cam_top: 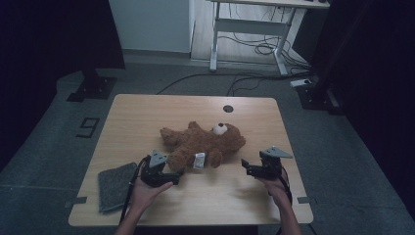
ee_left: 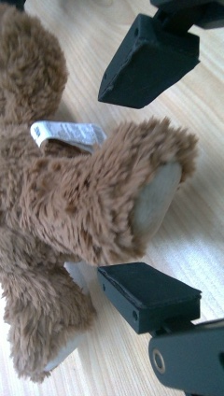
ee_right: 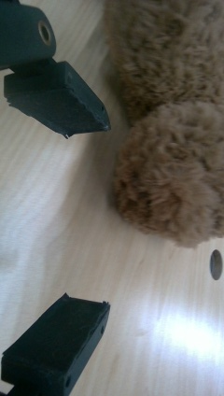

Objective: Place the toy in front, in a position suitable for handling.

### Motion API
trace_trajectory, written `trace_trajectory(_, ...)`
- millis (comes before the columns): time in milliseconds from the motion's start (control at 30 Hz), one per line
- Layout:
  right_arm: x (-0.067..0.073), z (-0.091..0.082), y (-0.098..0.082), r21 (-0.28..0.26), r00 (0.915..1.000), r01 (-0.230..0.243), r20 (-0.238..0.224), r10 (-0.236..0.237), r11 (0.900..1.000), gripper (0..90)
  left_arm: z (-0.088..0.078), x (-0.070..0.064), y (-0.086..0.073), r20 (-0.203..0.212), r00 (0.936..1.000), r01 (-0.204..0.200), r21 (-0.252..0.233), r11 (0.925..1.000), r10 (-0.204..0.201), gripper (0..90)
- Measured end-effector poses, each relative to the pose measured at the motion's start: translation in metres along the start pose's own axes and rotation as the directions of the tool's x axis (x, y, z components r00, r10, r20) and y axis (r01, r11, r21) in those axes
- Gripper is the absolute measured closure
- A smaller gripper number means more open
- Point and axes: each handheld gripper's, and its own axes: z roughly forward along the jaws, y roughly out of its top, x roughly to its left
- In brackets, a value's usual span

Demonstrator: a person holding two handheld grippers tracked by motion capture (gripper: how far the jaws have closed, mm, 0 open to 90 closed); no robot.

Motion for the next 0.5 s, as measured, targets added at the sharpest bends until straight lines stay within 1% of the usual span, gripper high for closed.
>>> trace_trajectory(33,0.0,0.0,0.0,0.0,1.0,0.0,0.0,0.0,1.0,11.1,0.0,0.0,0.0,0.0,1.0,0.0,0.0,1.0,0.0,14.8)
trace_trajectory(67,0.0,0.001,0.003,-0.002,1.0,0.002,0.001,-0.002,1.0,11.1,0.002,0.002,0.001,0.0,1.0,0.008,-0.005,1.0,-0.008,14.8)
trace_trajectory(100,0.002,0.004,0.01,-0.011,0.9999,0.009,-0.01,-0.01,1.0,11.1,0.005,0.004,0.001,0.001,0.9999,0.015,-0.006,0.9999,-0.015,14.8)
trace_trajectory(133,0.002,0.006,0.013,-0.014,0.9998,0.012,-0.014,-0.012,1.0,11.2,0.007,0.004,0.002,0.001,0.9998,0.018,-0.006,0.9998,-0.018,14.8)
trace_trajectory(233,0.007,0.013,0.02,-0.012,0.9993,0.03,-0.021,-0.031,0.999,11.2,0.012,0.006,0.002,0.001,0.9999,0.017,0.007,0.9998,-0.017,14.8)
trace_trajectory(333,0.01,0.022,0.025,-0.001,0.9991,0.034,-0.024,-0.034,0.999,11.1,0.014,0.007,0.002,0.001,0.9998,0.019,0.017,0.9997,-0.019,14.8)
trace_trajectory(367,0.01,0.022,0.025,-0.001,0.9991,0.034,-0.024,-0.034,0.999,11.1,0.014,0.007,0.002,0.001,0.9998,0.019,0.017,0.9997,-0.019,14.8)
trace_trajectory(400,0.013,0.026,0.027,-0.005,0.9989,0.034,-0.032,-0.035,0.999,11.2,0.015,0.009,0.002,-0.002,0.9996,0.028,0.012,0.9995,-0.028,14.8)
trace_trajectory(433,0.013,0.026,0.027,-0.005,0.9989,0.034,-0.032,-0.035,0.999,11.2,0.015,0.009,0.002,-0.002,0.9996,0.028,0.012,0.9995,-0.028,14.8)
trace_trajectory(500,0.014,0.031,0.028,0.0,0.9987,0.033,-0.038,-0.033,0.999,11.2,0.016,0.011,0.003,0.01,0.999,0.044,0.013,0.9989,-0.045,14.9)
